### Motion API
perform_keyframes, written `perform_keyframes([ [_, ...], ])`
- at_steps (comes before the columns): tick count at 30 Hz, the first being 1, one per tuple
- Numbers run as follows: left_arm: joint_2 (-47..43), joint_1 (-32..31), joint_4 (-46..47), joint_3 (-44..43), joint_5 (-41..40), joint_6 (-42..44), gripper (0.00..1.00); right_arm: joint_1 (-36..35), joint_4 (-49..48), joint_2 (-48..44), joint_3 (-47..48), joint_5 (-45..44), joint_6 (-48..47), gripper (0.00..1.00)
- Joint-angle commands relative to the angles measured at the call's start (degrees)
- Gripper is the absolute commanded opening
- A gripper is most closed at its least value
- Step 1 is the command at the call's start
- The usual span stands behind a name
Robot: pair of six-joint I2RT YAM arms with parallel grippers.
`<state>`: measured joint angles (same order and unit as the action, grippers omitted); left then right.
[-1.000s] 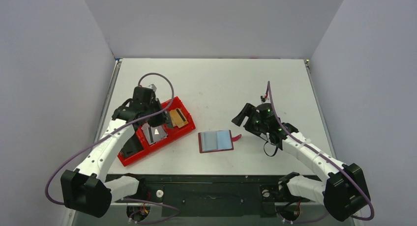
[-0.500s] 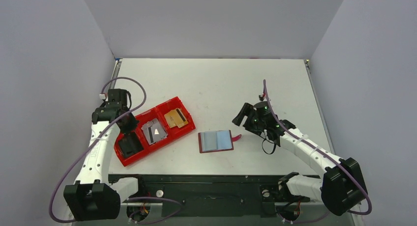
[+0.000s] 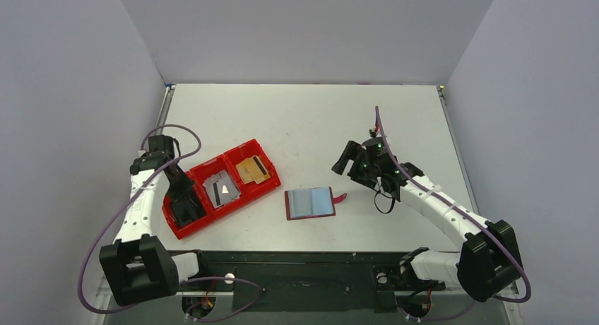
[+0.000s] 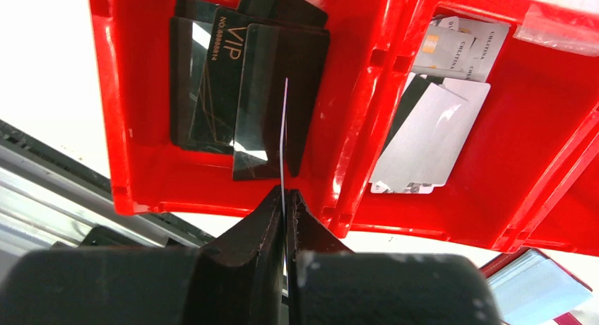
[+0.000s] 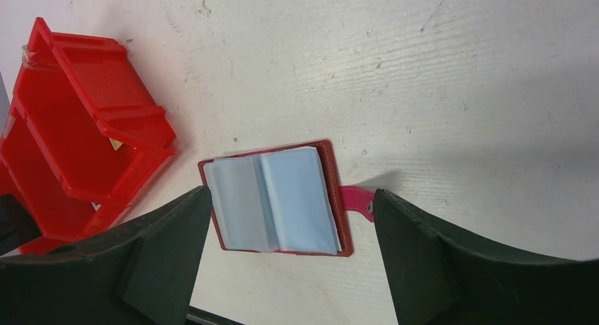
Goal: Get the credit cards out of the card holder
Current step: Place the credit card in the storage box.
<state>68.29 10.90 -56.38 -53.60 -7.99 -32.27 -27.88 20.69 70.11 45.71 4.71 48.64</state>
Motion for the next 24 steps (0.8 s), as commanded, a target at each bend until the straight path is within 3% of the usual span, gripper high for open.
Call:
perform_keyframes([
  [1, 1.77, 0.79, 4.73, -0.50, 3.35, 0.72, 0.00, 2.13, 2.60, 1.03, 5.10, -1.44, -1.68, 0.80],
  [10, 3.90, 1.13, 8.27, 1.50, 1.79, 0.79, 0.00, 5.00, 7.14, 3.66, 10.32, -3.68, -0.08, 0.81],
  [24, 9.32, 4.09, 8.89, 1.11, 1.51, 1.58, 0.00, 7.52, 14.82, 15.00, 27.01, -3.01, -0.13, 0.81],
])
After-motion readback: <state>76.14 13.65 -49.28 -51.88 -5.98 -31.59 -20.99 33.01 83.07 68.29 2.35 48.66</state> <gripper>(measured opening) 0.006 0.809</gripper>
